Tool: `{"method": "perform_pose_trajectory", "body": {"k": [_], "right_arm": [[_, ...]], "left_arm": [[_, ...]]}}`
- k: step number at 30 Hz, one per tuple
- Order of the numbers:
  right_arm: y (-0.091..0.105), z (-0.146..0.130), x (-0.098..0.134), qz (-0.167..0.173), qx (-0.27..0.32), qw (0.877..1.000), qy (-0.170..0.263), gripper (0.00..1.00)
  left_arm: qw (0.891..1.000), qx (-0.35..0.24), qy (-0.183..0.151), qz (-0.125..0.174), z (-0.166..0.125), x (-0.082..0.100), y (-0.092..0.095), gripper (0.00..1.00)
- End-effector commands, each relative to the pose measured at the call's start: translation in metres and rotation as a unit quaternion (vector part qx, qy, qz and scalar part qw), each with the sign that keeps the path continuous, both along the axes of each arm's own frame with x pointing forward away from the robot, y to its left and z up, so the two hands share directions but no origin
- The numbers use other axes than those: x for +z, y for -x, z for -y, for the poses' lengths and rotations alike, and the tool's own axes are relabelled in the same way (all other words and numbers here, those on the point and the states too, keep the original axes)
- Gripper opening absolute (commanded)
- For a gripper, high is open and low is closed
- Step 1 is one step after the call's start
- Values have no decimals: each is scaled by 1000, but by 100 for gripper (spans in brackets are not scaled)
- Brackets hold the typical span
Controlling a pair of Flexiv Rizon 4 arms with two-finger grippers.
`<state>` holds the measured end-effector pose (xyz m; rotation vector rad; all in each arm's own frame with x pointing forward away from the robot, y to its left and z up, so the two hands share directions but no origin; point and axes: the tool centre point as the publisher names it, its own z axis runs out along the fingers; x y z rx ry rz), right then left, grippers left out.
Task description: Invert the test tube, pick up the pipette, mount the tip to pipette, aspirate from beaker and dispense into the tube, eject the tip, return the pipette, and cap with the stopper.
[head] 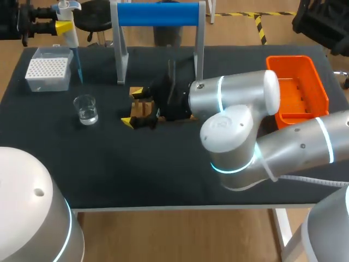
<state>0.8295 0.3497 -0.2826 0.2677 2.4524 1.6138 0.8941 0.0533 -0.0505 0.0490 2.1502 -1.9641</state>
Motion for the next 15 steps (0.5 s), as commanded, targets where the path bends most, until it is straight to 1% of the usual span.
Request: {"method": "perform_pose_trajectory", "body": {"k": [1,4,15], "right_arm": [[0,-11,-7,9,-20,1000,0,100],[0,-10,-8,19,-22,1000,7,100],[2,-10,-10,18,-26,999,18,100]], "left_arm": [[1000,1,0,2,0,0,1,0],[1000,1,0,2,0,0,1,0],[1000,1,0,2,0,0,1,0]]}}
